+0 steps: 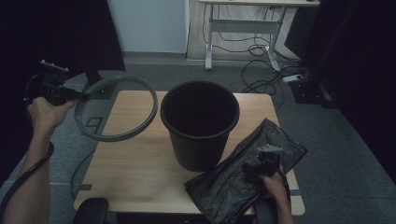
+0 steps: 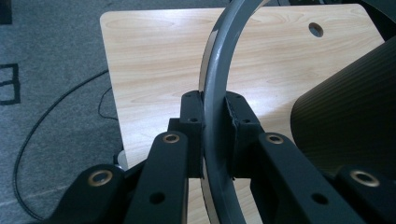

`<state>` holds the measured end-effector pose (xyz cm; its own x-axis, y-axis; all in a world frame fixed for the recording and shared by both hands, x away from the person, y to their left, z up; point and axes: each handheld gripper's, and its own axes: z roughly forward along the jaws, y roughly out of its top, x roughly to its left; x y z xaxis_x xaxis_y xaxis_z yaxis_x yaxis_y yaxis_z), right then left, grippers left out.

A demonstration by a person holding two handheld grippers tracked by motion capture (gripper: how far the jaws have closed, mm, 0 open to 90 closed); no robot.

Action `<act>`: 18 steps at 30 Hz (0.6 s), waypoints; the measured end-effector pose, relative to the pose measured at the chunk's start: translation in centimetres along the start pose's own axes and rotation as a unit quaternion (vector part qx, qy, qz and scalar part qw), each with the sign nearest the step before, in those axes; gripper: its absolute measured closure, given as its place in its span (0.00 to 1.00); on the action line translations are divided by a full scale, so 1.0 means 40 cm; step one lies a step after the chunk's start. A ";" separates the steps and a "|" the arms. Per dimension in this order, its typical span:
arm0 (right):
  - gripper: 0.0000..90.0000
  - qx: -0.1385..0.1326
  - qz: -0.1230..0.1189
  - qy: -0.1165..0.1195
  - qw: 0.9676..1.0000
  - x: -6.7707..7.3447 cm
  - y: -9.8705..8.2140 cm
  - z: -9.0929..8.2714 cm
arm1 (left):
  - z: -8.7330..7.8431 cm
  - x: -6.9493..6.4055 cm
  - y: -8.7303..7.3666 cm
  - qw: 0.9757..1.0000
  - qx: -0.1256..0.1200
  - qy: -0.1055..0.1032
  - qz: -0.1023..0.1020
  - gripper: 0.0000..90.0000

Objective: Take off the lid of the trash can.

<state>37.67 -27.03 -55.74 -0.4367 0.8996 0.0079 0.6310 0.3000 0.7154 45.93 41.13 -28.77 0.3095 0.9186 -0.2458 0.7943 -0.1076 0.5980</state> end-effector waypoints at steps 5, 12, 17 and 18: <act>0.00 0.000 0.000 0.000 1.000 0.000 0.000 0.000 | 0.040 0.005 -0.019 1.000 0.007 -0.007 0.001 0.88; 0.00 0.001 0.000 0.000 1.000 0.000 0.000 0.000 | 0.094 0.008 -0.046 1.000 0.013 -0.014 0.006 0.87; 0.00 0.001 0.000 0.000 1.000 0.000 0.000 0.000 | 0.126 0.009 -0.067 1.000 0.015 -0.019 0.008 0.87; 0.00 0.001 -0.001 0.000 1.000 0.000 0.000 0.000 | 0.131 0.010 -0.071 1.000 0.015 -0.019 0.008 0.87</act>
<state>37.67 -27.04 -55.73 -0.4375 0.8992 0.0072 0.6313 0.3014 0.7146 46.55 39.83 -34.57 0.3413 0.9018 -0.2652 0.8041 -0.1340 0.5791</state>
